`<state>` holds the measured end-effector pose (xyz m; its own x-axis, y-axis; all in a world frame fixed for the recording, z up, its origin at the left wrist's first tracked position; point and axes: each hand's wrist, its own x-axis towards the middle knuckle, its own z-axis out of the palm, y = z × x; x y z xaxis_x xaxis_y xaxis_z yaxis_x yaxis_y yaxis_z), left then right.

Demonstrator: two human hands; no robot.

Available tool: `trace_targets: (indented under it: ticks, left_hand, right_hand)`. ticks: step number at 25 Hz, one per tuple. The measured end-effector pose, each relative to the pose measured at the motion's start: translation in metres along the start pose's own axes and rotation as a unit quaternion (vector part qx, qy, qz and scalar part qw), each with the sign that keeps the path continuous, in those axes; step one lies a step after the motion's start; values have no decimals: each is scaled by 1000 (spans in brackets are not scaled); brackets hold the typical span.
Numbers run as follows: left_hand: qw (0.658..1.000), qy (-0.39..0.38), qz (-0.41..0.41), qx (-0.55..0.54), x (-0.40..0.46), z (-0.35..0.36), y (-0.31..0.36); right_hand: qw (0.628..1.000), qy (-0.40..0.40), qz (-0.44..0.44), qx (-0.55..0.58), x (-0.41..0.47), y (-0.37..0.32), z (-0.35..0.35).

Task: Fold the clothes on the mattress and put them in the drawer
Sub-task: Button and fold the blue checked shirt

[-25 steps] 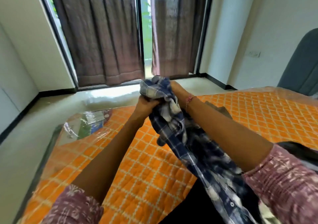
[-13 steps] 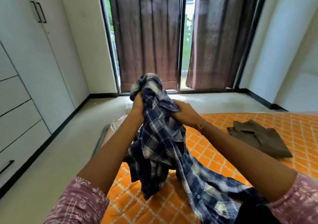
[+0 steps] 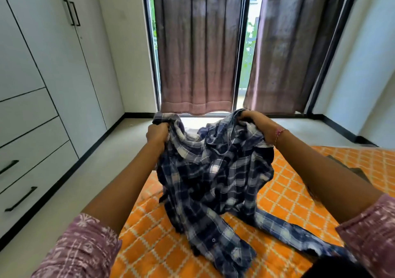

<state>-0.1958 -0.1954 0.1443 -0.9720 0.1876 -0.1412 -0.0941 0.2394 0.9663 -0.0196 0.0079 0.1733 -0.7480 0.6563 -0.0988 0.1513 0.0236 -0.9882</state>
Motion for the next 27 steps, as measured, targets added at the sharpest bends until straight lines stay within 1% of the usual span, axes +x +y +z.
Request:
trace_targets:
  ticks: [1, 3, 4, 5, 7, 8, 9, 10, 11, 12, 14, 15, 17, 18, 19, 20, 21, 23, 24, 25, 27]
  left_hand:
    - [997, -9, 41, 63, -3, 1, 1]
    - [971, -68, 160, 166, -15, 5, 10]
    - [952, -109, 222, 178, -24, 11, 19]
    - [935, -154, 273, 166, -35, 17, 28]
    - [906, -239, 319, 141, -56, 33, 43]
    - [891, -267, 333, 156, -63, 41, 45]
    - [877, -276, 347, 186, -67, 48, 44]
    - [874, -266, 358, 193, -68, 53, 40]
    - [886, -243, 354, 176, -66, 56, 36]
    - [908, -220, 330, 136, -63, 55, 34]
    - [946, -178, 268, 33, -55, 48, 36]
    - [956, -156, 248, -9, -50, 43, 39]
    - [966, -125, 218, -55, -39, 30, 47]
    - [968, -122, 213, -57, -33, 23, 50]
    - [968, -127, 213, -50, -29, 18, 52]
    - [966, -134, 215, -44, -25, 13, 53]
    - [966, -136, 216, -42, -23, 9, 53]
    - [969, -121, 209, -51, -18, 3, 52]
    - [971, -114, 204, -52, -16, 3, 51]
    - [973, -112, 197, -51, -16, 3, 49]
    - [975, -117, 179, -66, -17, 5, 46]
  right_hand:
    - [999, -30, -12, -17, -2, -3, -3]
    - [995, -34, -55, -81, -2, -11, -6]
    - [992, -32, -64, -107, -2, -14, -5]
    - [989, -31, -68, -127, -1, -17, -4]
    - [986, -29, -75, -145, -1, -20, 2]
    - [987, -27, -80, -135, -2, -20, 5]
    - [990, -30, -82, -110, -3, -22, 6]
    - [992, -37, -79, -86, -3, -24, 5]
    - [993, -45, -74, -81, -5, -26, 2]
    - [991, -56, -72, -100, -6, -29, -3]
    - [971, -81, -88, -207, -5, -31, -16]
    - [952, -85, -109, -272, -4, -32, -22]
    - [909, -58, -153, -383, -2, -30, -32]
    - [893, -35, -163, -418, -1, -27, -37]
    - [888, -13, -160, -430, 0, -25, -41]
    - [895, 6, -152, -419, 0, -22, -45]
    - [913, 22, -139, -383, 1, -19, -48]
    - [956, 56, -118, -263, 5, -16, -52]
    - [969, 74, -111, -206, 6, -15, -52]
    - [977, 87, -106, -165, 7, -15, -52]
    - [980, 103, -100, -137, 10, -14, -49]
